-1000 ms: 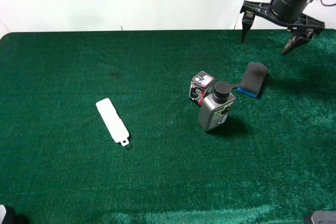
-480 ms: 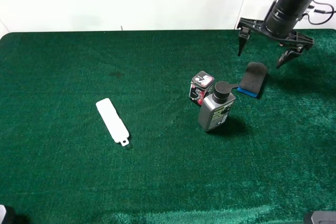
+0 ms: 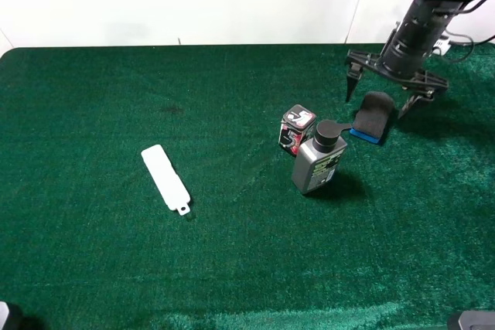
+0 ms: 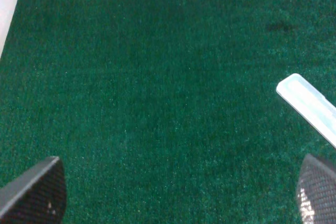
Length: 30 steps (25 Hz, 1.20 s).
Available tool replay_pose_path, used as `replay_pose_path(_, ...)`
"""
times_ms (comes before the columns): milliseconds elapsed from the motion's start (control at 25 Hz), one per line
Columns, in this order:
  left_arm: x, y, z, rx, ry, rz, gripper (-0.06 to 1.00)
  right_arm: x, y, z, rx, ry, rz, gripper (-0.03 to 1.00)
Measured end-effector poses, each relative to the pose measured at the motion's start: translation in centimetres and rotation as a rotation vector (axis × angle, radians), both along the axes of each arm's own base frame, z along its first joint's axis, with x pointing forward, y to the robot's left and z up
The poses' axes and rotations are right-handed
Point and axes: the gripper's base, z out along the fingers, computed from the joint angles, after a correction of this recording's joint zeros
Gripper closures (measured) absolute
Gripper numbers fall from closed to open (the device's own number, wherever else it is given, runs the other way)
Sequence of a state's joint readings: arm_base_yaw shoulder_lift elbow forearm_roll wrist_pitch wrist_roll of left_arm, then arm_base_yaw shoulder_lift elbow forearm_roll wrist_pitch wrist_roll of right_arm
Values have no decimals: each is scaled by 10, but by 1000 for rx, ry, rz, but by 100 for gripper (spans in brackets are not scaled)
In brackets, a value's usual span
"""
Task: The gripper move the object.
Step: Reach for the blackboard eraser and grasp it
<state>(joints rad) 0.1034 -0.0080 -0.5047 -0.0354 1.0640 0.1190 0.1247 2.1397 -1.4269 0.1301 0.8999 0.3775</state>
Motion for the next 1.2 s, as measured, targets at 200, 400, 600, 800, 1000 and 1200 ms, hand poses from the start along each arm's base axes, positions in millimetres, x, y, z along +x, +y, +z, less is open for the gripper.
replay_pose_path(200,0,0,0,0,0,0,6,1,0,-15,1,14,0,28)
replay_pose_path(400,0,0,0,0,0,0,6,2,0,-25,-5,29,3,28)
replay_pose_path(600,0,0,0,0,0,0,6,2,0,-26,-8,32,0,28)
replay_pose_path(800,0,0,0,0,0,0,6,0,-4,-28,-41,51,-22,56)
replay_pose_path(1000,0,0,0,0,0,0,6,0,-5,-28,-43,55,-23,55)
replay_pose_path(1200,0,0,0,0,0,0,6,0,-5,-28,-43,56,-26,55)
